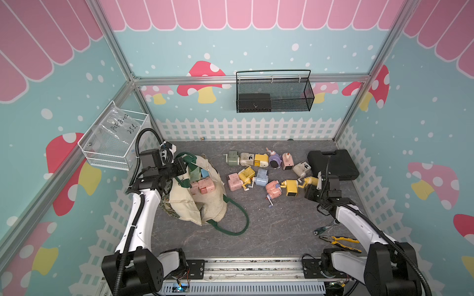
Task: Take out the pencil sharpeners from the tote bags
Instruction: Place the pencil sharpener at the center of the board.
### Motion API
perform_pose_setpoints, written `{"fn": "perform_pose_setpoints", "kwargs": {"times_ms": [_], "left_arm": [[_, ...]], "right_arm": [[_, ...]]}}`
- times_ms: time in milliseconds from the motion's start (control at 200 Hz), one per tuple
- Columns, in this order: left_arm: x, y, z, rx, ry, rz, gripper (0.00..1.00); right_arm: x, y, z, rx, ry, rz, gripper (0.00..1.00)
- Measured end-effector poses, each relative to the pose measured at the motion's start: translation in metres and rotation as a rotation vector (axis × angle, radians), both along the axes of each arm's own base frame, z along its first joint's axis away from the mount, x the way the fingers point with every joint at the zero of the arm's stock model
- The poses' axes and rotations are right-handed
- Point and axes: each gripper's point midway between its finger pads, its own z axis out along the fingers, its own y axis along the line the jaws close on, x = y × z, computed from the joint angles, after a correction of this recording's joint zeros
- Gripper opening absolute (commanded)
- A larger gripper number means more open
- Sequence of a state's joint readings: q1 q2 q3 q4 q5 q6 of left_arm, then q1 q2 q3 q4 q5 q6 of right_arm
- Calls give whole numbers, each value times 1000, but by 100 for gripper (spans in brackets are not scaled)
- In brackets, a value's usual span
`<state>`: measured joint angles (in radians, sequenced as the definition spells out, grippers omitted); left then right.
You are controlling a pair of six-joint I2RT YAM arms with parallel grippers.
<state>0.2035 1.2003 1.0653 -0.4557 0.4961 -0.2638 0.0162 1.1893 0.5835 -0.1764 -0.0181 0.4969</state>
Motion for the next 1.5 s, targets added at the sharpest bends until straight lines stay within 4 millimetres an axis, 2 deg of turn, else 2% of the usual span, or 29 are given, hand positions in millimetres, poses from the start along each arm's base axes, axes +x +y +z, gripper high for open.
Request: {"fn": "perform_pose_setpoints", "kwargs": {"times_ms": [115, 420, 765, 1071, 1231, 1331, 1406, 1501], "left_arm": [[0, 0, 0, 0, 0, 0, 0], [0, 0, 0, -2, 0, -1, 0], [0, -1, 0, -5, 0, -5, 0], [0, -2, 0, -7, -1, -7, 0], [0, -2, 0, -7, -1, -8, 0], [0, -2, 1, -8, -1, -9, 0], [0, -2, 1, -8, -1, -9, 0], [0, -2, 1, -9, -1, -9, 0]], "right_arm": [[-3, -9, -16, 11, 50, -41, 61], [5, -18, -35, 17, 101, -82, 62], [23, -18, -38, 13, 99, -69, 73], [26, -18, -38, 12, 91, -67, 86], [28, -18, -12, 8, 21, -64, 89], [33, -19, 19, 1, -52, -63, 89], [37, -18, 47, 1, -128, -55, 84], [35, 0, 82, 27, -239, -3, 78]]}}
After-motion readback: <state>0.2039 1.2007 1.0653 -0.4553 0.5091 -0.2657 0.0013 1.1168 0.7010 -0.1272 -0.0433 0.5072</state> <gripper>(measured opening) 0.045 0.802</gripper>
